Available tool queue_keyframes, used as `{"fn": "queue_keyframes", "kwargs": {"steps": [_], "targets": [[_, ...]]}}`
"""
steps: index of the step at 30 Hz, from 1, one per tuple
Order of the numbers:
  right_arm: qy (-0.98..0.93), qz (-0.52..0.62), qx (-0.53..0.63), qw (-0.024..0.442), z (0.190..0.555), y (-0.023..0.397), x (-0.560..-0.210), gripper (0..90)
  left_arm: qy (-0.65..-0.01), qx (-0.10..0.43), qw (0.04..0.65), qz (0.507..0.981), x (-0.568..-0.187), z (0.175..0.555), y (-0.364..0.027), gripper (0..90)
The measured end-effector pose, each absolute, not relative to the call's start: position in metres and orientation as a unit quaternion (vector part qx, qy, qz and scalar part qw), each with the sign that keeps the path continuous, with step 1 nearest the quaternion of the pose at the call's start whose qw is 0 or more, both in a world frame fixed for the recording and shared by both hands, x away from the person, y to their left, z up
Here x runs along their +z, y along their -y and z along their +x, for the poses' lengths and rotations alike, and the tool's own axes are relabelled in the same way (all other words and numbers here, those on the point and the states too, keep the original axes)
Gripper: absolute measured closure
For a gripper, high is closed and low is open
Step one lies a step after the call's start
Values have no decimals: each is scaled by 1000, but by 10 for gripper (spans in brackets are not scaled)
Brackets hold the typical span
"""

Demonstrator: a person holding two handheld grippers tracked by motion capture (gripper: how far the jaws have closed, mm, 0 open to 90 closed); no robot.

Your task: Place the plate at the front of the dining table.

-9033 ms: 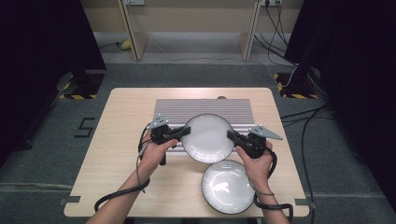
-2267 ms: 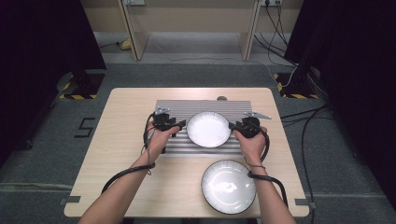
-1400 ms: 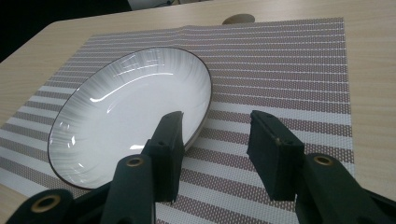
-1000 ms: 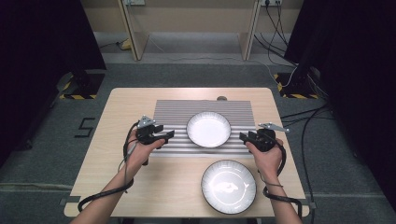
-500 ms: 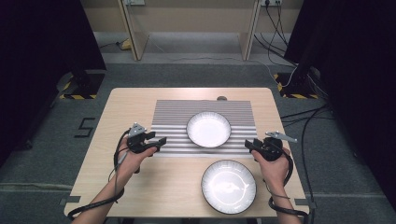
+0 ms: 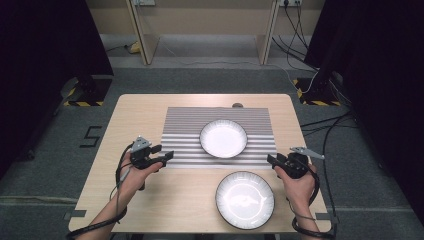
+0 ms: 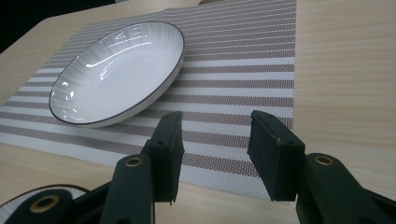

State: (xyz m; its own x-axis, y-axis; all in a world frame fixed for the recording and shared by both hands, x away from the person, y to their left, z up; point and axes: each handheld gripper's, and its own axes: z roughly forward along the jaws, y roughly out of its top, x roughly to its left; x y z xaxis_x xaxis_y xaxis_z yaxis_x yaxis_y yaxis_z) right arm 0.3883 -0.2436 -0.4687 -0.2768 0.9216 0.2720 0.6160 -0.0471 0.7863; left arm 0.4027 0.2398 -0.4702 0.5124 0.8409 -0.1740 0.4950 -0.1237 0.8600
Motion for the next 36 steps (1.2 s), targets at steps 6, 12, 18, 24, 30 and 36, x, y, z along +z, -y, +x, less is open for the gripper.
{"fn": "queue_keyframes", "kwargs": {"steps": [6,12,18,24,30,36], "targets": [[-664,579,438,176,380,249,-468,545,-465,180,476,725,-474,397,-248,372],[-666,578,436,181,372,252,-467,541,-466,182,477,723,-474,392,-253,372],[-667,580,431,183,364,256,-469,538,-468,183,481,718,-473,387,-257,372],[-661,585,434,180,356,261,-472,533,-471,184,478,718,-476,381,-264,372],[-655,591,433,182,349,267,-472,530,-482,188,479,709,-481,373,-270,373],[-651,596,434,179,342,271,-475,528,-488,186,474,709,-489,365,-276,374]]}}
